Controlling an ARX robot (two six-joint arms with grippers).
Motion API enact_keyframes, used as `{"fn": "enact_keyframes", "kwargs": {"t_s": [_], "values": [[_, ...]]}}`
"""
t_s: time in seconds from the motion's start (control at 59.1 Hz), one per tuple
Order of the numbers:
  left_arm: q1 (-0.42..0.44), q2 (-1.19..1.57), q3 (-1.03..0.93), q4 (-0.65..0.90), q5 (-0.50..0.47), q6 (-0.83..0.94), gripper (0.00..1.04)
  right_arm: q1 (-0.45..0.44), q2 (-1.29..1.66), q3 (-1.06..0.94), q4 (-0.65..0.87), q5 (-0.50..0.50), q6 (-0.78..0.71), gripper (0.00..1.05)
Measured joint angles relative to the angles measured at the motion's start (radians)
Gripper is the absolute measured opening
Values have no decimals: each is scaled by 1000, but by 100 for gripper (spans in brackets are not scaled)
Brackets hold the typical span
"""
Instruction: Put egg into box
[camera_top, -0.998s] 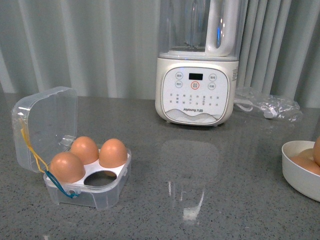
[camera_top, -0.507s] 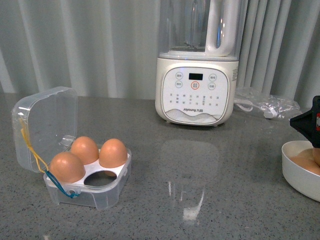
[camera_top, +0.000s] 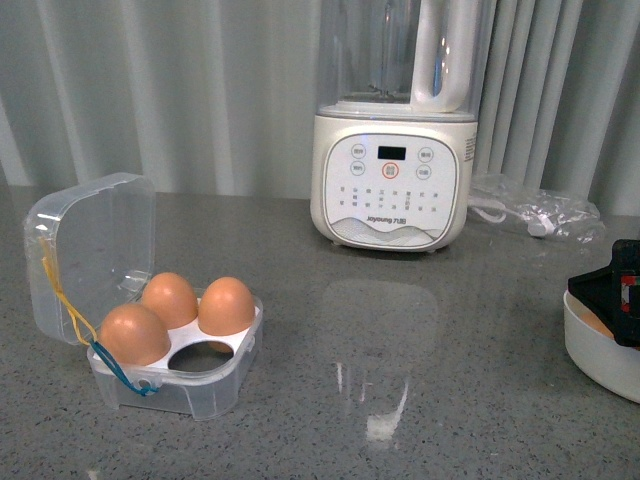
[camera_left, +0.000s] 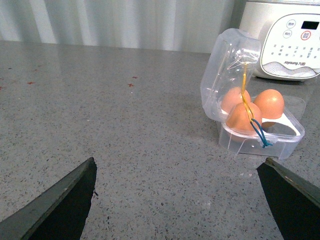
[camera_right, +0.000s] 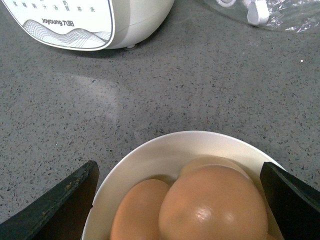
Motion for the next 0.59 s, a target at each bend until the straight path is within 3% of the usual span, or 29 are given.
{"fn": "enact_keyframes", "kwargs": {"t_s": [0.22,0.592], "values": [[0,0,0,0,0,0,98,-17,0,-2,5,-1,1,96],[0,0,0,0,0,0,98,-26,-3,-2,5,-6,0,43]]}}
